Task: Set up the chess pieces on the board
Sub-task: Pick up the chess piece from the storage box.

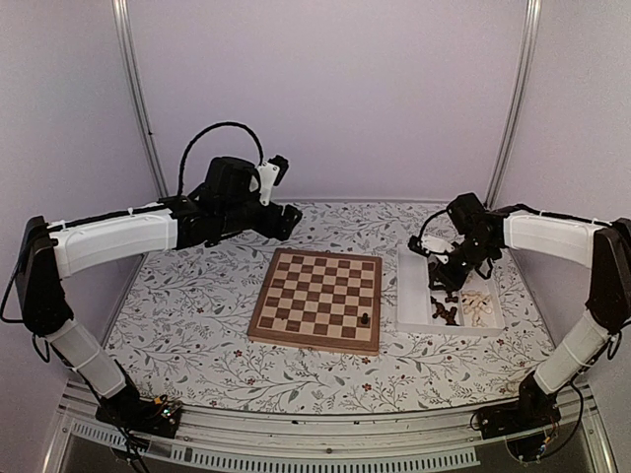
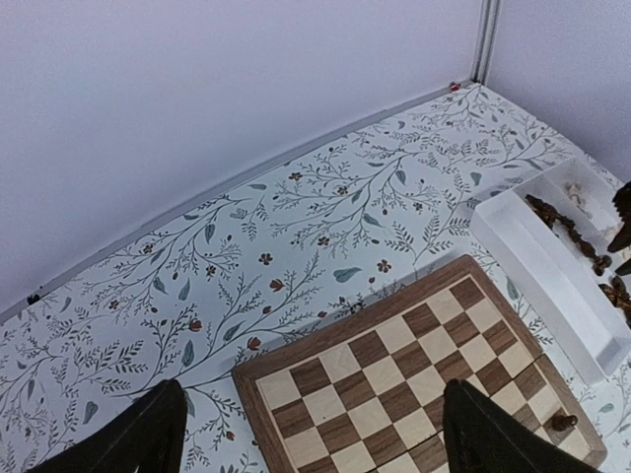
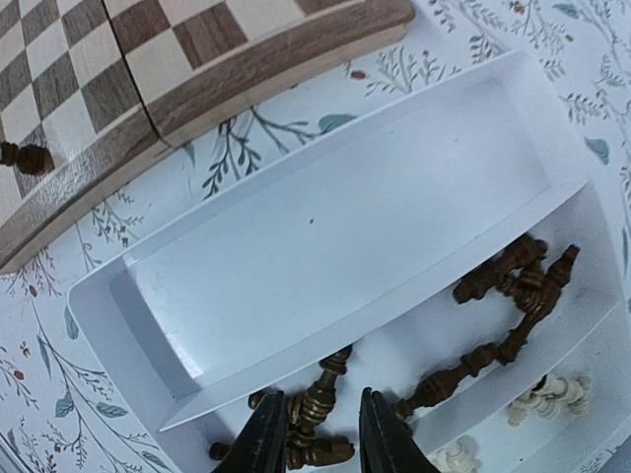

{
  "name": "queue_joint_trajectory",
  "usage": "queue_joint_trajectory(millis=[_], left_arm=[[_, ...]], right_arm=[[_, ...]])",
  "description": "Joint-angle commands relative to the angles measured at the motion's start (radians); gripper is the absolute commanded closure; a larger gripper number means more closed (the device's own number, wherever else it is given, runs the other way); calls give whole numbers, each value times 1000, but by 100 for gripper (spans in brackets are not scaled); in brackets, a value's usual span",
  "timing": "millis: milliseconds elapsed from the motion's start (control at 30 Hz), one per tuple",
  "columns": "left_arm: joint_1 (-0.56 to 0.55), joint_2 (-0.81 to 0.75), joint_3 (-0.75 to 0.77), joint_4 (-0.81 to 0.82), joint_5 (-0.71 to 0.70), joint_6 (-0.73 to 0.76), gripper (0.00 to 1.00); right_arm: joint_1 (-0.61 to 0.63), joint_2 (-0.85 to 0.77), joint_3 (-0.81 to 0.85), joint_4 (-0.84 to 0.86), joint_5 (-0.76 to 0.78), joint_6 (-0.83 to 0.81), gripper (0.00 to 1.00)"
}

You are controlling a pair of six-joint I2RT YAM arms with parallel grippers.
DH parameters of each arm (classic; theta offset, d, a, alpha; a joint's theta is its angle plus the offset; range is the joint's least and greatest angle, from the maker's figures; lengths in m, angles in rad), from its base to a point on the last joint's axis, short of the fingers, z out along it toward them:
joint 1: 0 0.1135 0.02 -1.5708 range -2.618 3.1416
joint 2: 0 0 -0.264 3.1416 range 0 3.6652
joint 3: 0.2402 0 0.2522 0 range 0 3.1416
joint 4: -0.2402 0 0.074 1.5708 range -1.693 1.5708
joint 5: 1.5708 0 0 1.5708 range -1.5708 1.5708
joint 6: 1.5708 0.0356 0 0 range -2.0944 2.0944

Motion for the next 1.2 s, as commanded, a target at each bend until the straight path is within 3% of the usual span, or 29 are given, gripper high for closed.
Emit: queue_joint_trajectory(millis=[0,700,833,1167], left_arm=[[11,-3,19,2,25,-6,8],[6,-13,19,1,31,-4,8],[5,-9,20,2,35,-4,8],[2,-3,19,0,38,-1,8]], right_arm=[[16,20,-70,-3,29,26,74],[-24,133,-108,31,70,64,78],[-29,126,-109,34,79,66,73],[-38,199,-130,46,79,69,71]])
